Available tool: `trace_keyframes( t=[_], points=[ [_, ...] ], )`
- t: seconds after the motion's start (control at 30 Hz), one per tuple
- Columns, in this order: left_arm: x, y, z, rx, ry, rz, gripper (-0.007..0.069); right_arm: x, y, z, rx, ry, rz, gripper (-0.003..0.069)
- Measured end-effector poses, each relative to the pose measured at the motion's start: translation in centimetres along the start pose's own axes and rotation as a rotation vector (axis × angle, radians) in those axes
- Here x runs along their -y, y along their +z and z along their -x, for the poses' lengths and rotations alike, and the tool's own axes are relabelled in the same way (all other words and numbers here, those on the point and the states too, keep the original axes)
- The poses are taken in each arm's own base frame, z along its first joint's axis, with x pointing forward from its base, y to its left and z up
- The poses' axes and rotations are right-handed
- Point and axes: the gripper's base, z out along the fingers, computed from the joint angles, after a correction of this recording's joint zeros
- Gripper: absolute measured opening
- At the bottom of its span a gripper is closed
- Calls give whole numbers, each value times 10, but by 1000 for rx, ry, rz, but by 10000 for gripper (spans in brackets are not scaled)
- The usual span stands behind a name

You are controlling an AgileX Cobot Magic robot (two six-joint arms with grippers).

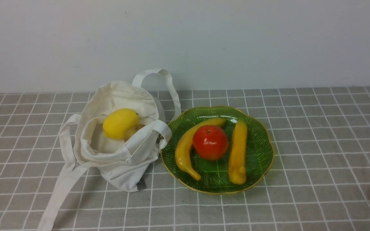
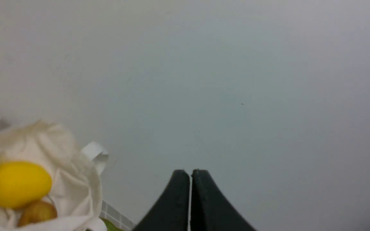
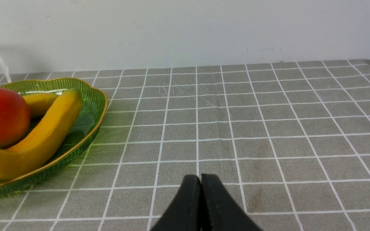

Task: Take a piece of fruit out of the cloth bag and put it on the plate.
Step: Use the left arm to grab a kiwi from the bag

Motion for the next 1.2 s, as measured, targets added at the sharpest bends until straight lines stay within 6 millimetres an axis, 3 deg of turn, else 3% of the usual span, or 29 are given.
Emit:
trace_keyframes(
  t=[0.07,0.1,0.13,0.17,0.2,0.23,0.3,0.33,0.37,0.4,0.43,0.53,0.77,0.87,0.97,1.07,1.2],
  points=[
    [28,12,13,-113,176,3,-8,0,0,0,0,0,0,-15],
    [28,12,13,-113,176,3,-8,0,0,0,0,0,0,-15],
    [39,32,14,-317,311,54,-8,0,0,0,0,0,0,-15],
    [38,35,13,-329,308,65,-8,0,0,0,0,0,0,-15],
    [37,54,8,-557,397,132,-8,0,0,0,0,0,0,-15],
    [34,65,5,-662,428,168,-8,0,0,0,0,0,0,-15],
    [19,95,-1,-911,500,267,-8,0,0,0,0,0,0,-15],
    [18,98,-2,-929,506,275,-8,0,0,0,0,0,0,-15],
    [4,127,-5,-1061,552,335,-8,0,0,0,0,0,0,-15],
    [2,131,-6,-1073,557,340,-8,0,0,0,0,0,0,-15],
    [-8,160,-7,-1135,580,371,-8,0,0,0,0,0,0,-15],
    [-27,201,-16,-1212,557,407,-8,0,0,0,0,0,0,-15],
    [-83,295,-59,-1354,460,421,-8,0,0,0,0,0,0,-15],
    [-94,318,-71,-1389,476,418,-8,0,0,0,0,0,0,-15],
    [-96,332,-70,-1384,510,432,-8,0,0,0,0,0,0,-15],
    [-98,340,-68,-1374,549,450,-8,0,0,0,0,0,0,-15],
    [-101,344,-79,-1388,589,443,-2,0,0,0,0,0,0,-15]
  ],
)
